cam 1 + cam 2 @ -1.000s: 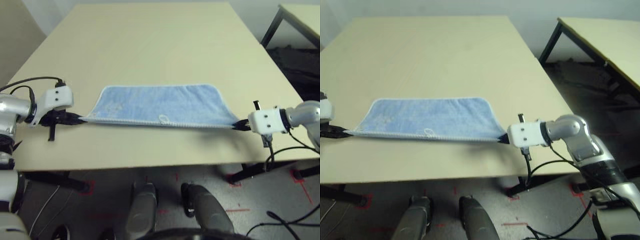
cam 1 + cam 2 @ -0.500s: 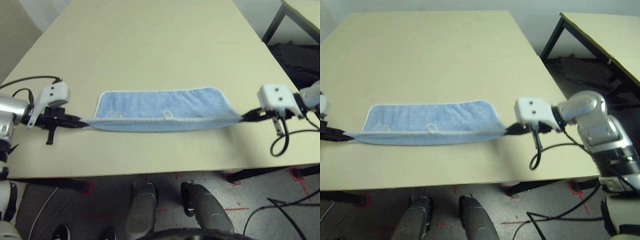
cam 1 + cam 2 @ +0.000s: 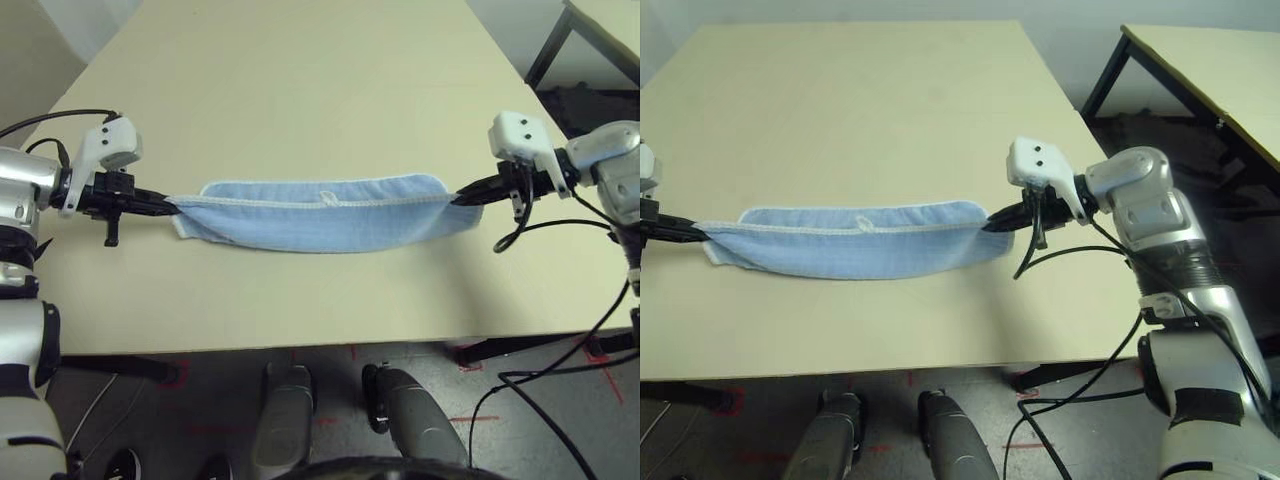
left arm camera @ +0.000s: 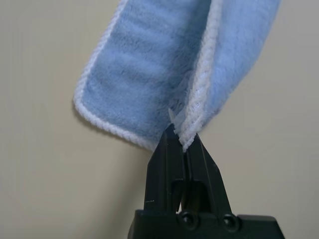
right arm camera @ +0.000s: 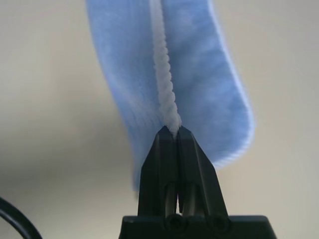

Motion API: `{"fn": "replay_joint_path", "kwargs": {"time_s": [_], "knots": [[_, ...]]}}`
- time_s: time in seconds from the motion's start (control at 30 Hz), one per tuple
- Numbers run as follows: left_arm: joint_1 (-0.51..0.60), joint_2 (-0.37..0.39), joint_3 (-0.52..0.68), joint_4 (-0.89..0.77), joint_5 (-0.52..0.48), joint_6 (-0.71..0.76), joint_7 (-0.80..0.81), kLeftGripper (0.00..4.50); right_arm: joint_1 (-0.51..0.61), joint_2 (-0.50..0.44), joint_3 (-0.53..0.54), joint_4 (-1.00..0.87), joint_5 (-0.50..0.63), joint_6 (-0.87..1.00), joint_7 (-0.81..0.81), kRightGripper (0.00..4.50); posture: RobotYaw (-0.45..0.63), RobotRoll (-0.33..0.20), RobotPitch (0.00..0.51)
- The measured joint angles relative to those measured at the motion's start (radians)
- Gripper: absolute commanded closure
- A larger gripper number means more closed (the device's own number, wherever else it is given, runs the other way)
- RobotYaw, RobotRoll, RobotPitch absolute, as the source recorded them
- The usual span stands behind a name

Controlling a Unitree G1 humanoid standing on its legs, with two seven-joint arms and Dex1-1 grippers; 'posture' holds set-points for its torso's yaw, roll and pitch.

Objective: Fold the towel and set it aside.

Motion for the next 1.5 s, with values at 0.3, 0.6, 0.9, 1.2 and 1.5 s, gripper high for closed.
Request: {"fn": "replay_joint_path", "kwargs": {"time_s": [0.3, 0.6, 0.9, 1.2, 1.5], "knots": [[-0.056, -0.012, 0.000, 0.130, 0.096, -0.057, 0.103, 4.46, -0.156, 0.097, 0.000, 0.332, -0.109, -0.207, -0.112, 4.50, 0.03, 0.000, 0.188], [-0.095, -0.018, 0.002, 0.180, 0.150, -0.079, 0.211, 4.46, -0.208, 0.172, 0.005, 0.528, -0.210, -0.337, -0.231, 4.50, 0.05, 0.000, 0.190], [-0.136, -0.061, 0.003, 0.201, 0.205, -0.102, 0.338, 4.46, -0.258, 0.181, 0.006, 0.600, -0.269, -0.354, -0.297, 4.50, 0.05, 0.000, 0.190], [-0.146, -0.088, 0.003, 0.218, 0.237, -0.103, 0.360, 4.46, -0.258, 0.181, 0.006, 0.625, -0.285, -0.352, -0.304, 4.50, 0.03, 0.000, 0.196], [-0.146, -0.091, 0.002, 0.225, 0.272, -0.093, 0.397, 2.37, -0.258, 0.180, 0.006, 0.627, -0.294, -0.350, -0.323, 2.29, 0.03, 0.000, 0.198]]}}
